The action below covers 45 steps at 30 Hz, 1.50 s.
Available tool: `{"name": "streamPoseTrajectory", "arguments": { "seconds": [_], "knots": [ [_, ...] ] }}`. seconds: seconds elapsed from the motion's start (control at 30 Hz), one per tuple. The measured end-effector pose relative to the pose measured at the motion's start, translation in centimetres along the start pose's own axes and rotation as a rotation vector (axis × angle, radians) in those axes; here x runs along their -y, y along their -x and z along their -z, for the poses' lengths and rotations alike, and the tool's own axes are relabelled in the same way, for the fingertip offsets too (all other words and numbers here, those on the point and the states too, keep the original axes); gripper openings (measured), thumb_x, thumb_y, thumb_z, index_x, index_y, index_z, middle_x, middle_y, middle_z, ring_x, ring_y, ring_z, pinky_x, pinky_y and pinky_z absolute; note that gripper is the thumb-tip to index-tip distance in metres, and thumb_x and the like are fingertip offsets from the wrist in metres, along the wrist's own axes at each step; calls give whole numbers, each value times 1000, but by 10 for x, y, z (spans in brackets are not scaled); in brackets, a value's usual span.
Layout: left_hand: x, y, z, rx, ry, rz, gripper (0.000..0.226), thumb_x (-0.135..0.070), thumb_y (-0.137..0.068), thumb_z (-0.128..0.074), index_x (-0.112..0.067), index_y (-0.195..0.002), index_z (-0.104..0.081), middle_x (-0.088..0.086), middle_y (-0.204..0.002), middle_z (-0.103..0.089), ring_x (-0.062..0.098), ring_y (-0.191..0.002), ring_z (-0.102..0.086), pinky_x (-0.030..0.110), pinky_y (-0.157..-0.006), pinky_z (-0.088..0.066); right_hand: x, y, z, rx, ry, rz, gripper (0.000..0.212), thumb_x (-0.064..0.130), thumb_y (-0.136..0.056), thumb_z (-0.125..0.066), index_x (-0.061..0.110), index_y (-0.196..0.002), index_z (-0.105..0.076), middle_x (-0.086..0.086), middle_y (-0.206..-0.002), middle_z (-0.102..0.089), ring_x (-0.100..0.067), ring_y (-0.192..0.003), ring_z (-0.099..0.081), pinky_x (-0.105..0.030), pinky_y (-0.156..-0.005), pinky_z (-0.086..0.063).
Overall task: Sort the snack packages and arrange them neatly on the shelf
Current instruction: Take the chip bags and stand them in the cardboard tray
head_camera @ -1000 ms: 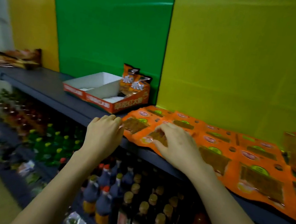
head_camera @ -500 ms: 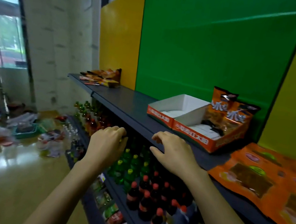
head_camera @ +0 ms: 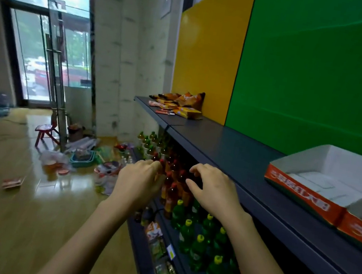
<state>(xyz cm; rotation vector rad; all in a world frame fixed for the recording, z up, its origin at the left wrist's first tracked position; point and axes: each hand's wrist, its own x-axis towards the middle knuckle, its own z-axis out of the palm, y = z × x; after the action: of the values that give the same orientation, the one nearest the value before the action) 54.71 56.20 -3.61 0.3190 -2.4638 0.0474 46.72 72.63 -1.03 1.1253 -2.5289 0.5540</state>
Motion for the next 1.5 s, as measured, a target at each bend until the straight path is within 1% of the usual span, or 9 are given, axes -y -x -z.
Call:
{"name": "streamPoseTrajectory", "arguments": {
  "seconds": [0.07, 0.27, 0.63, 0.77, 0.97, 1.07, 1.17, 1.27, 1.5],
  "knots": [
    [19, -20, -18, 5, -7, 8, 32, -40, -94, -41, -16, -103, -60, 0, -102, -65, 21, -95, -61, 36, -71, -51, -2, -30, -17, 4, -3, 9, 35, 42, -94, -47, 25, -124, -51, 7, -125, -56, -17, -116, -51, -30, -85, -44],
    [66, -96, -68, 26, 9, 51, 30, -40, -94, -41, -18, -105, -59, -2, -106, -64, 20, -97, -61, 36, -76, -51, -18, -131, -58, -1, -24, 1, 35, 41, -94, -47, 24, -124, -51, 6, -124, -56, -16, -116, -51, -30, -84, -44],
    [164, -211, -133, 37, 2, 85, 29, -37, -94, -42, -18, -107, -60, -2, -106, -64, 20, -99, -60, 33, -71, -46, -23, -289, -122, 5, -73, -45, 34, 40, -93, -50, 25, -124, -52, 6, -122, -58, -14, -114, -52, -30, -87, -45],
    [211, -247, -161, 52, 9, 54, 28, -36, -95, -42, -17, -103, -60, -1, -105, -64, 20, -99, -60, 31, -67, -42, -16, -335, -150, 7, -38, -76, 35, 41, -93, -49, 26, -125, -51, 7, -124, -56, -15, -116, -51, -31, -87, -44],
    [286, -304, -197, 74, 44, -35, 30, -41, -94, -42, -18, -102, -58, -3, -103, -64, 19, -97, -60, 31, -70, -46, 2, -405, -187, -27, 5, -191, 35, 41, -93, -50, 25, -124, -52, 6, -123, -57, -16, -115, -52, -30, -85, -44],
    [321, -332, -209, 81, 80, -80, 28, -40, -94, -42, -18, -102, -58, -4, -103, -64, 18, -96, -60, 29, -66, -42, 12, -442, -200, -51, -3, -246, 34, 41, -92, -51, 26, -122, -53, 7, -122, -58, -15, -114, -53, -32, -87, -46],
    [350, -356, -221, 85, 105, -122, 30, -40, -93, -43, -18, -105, -58, -3, -105, -64, 19, -98, -60, 32, -71, -46, 19, -474, -213, -56, -7, -296, 34, 43, -91, -53, 27, -121, -54, 7, -122, -58, -16, -114, -55, -36, -91, -49],
    [372, -376, -234, 71, 139, -142, 30, -41, -93, -43, -17, -103, -58, -2, -104, -64, 20, -98, -60, 32, -70, -45, 19, -502, -220, -46, 35, -331, 35, 43, -89, -54, 26, -120, -55, 6, -123, -60, -18, -114, -56, -39, -93, -48],
    [396, -440, -276, 41, 252, -166, 28, -40, -94, -45, -18, -106, -58, -1, -104, -65, 19, -100, -60, 28, -68, -41, -4, -571, -231, -69, 104, -384, 35, 40, -90, -55, 23, -120, -57, 2, -123, -61, -18, -113, -56, -34, -87, -48]
  ]
}}
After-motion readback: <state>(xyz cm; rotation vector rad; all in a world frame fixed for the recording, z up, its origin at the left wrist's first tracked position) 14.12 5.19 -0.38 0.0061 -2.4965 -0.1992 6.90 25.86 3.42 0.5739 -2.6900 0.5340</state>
